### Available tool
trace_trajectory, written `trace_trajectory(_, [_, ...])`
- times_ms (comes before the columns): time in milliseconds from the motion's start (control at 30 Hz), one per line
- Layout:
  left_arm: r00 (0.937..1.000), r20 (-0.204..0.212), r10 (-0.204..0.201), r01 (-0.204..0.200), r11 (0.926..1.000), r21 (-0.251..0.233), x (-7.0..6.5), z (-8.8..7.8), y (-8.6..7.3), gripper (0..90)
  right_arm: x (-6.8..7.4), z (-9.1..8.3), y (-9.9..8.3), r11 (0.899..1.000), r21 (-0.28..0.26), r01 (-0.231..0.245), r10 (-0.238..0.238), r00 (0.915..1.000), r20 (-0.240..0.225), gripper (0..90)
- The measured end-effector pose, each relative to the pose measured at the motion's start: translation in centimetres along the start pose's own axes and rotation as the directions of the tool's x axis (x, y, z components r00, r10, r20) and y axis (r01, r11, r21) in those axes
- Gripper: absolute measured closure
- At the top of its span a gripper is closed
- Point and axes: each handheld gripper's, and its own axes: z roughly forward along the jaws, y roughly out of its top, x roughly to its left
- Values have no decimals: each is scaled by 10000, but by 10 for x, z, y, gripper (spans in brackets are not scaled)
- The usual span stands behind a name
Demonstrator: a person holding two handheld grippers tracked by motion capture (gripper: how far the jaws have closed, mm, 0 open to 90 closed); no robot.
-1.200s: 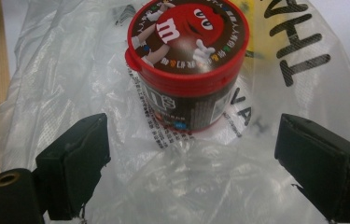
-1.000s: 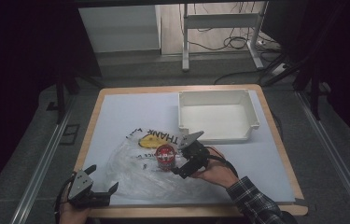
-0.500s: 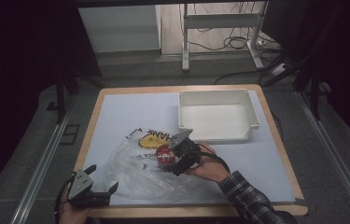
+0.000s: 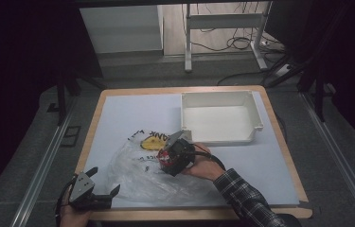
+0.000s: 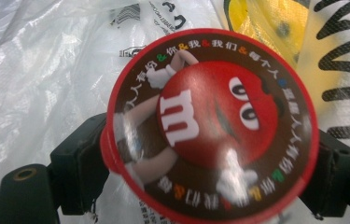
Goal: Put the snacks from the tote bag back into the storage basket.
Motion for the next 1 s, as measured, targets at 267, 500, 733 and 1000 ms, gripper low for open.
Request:
trace_trajectory(267, [10000,-7,18,-18,10000,17,0,0,0,0,0,8,7,9990,453,21,-21,10000,-8,195])
trace_trajectory(500, [10000,-11,26,-26,10000,24,0,0,0,0,0,13,11,9971,767,0,-6,10000,89,218])
trace_trajectory(733, [10000,-15,35,-35,10000,23,0,0,0,0,-1,14,10,9967,805,-76,65,9999,136,252])
trace_trajectory(1000, [10000,-22,32,-32,10000,18,0,0,0,0,-1,13,9,9974,703,-165,158,9998,107,255])
